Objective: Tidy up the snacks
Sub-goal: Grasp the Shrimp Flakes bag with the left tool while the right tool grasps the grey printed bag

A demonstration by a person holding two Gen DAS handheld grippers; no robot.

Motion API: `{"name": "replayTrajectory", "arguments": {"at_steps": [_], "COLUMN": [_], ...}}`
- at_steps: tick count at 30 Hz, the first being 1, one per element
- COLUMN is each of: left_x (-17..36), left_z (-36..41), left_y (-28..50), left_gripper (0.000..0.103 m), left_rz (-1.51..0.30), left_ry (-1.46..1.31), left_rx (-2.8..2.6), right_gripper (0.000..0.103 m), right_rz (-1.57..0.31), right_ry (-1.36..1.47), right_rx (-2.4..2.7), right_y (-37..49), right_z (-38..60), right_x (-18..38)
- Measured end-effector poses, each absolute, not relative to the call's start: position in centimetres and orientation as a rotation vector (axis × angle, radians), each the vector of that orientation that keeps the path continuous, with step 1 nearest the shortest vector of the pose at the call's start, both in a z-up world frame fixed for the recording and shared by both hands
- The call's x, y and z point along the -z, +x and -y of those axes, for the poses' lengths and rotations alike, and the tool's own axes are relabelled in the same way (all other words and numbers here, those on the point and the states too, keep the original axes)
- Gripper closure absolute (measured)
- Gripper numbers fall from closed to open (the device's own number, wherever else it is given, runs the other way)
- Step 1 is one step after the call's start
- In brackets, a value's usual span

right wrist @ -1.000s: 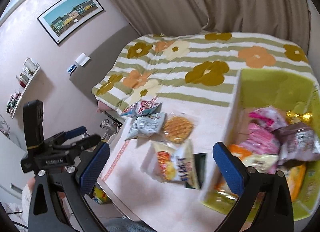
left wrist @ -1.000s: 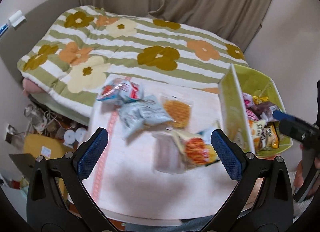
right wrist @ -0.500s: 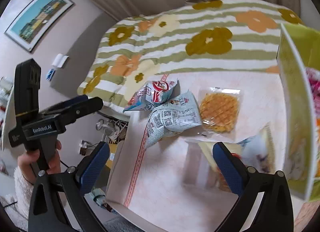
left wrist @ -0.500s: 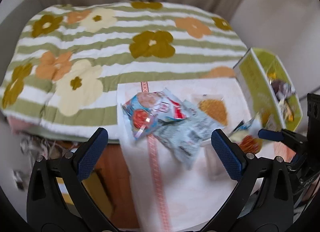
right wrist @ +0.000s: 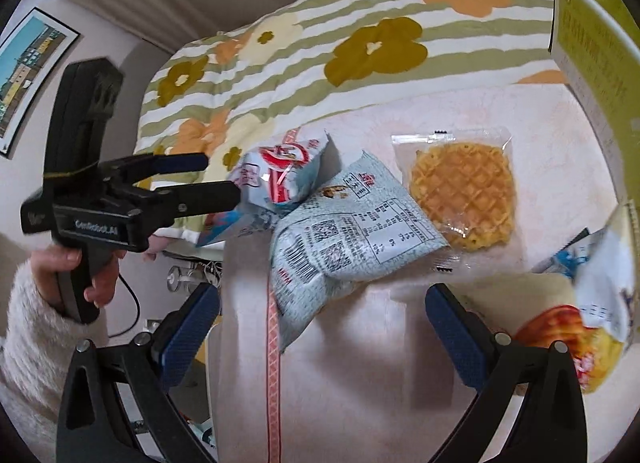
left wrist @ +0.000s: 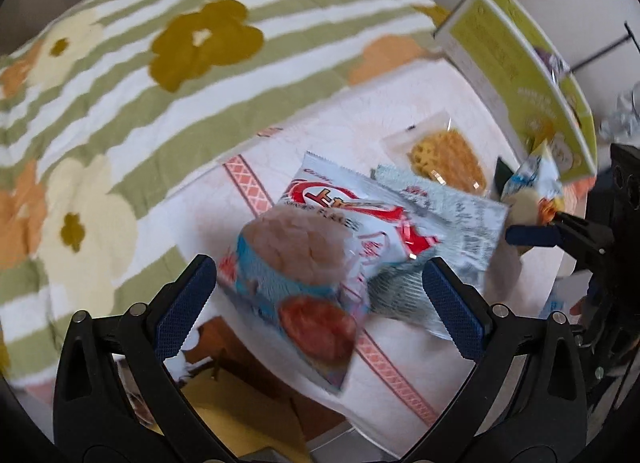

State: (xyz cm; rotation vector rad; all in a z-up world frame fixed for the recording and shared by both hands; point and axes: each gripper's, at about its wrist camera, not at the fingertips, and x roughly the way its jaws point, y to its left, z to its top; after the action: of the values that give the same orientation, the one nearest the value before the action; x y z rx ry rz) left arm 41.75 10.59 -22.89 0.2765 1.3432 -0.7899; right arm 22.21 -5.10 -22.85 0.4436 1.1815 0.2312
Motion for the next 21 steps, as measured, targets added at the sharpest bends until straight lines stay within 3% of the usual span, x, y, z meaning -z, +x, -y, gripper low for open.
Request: {"name": "replayTrajectory", "arguments": {"at_steps": [6, 10, 15, 17, 21], "left_x": [25.2, 26.7, 27.3, 27.3, 27.0], "left_z": [-9.5, -9.0, -8.9, -9.1, -9.5], "left_y": [43.1, 43.3, 43.3, 43.3, 43.3], "left_gripper": [0.001, 0.018, 0.020, 0.028, 0.034], "left_rz": [-1.376, -1.424, -1.443, -1.439, -1.428], "left_ry": [0.283, 0.296, 0.266, 0.240, 0.210], "left_rx": [0.904, 0.937, 0.952, 0.942, 0.901], "right_gripper": [0.000, 0.000, 0.000, 0.000, 0.004], "right_rz": [-1.158, -1.136, -1.116, -1.109, -1.103], "right_ry": [0.428, 0.430, 0.432, 0.433, 0.427], "right_rx": [-0.226, -0.218, -0.214, -0.213, -0.211], "right_y": [22.9, 23.0, 23.5, 23.7, 24.0], "right_z": [4.3, 4.1, 4.2, 4.2, 4.1], "right_x": [24.2, 24.6, 24.9, 24.9, 25.1]}}
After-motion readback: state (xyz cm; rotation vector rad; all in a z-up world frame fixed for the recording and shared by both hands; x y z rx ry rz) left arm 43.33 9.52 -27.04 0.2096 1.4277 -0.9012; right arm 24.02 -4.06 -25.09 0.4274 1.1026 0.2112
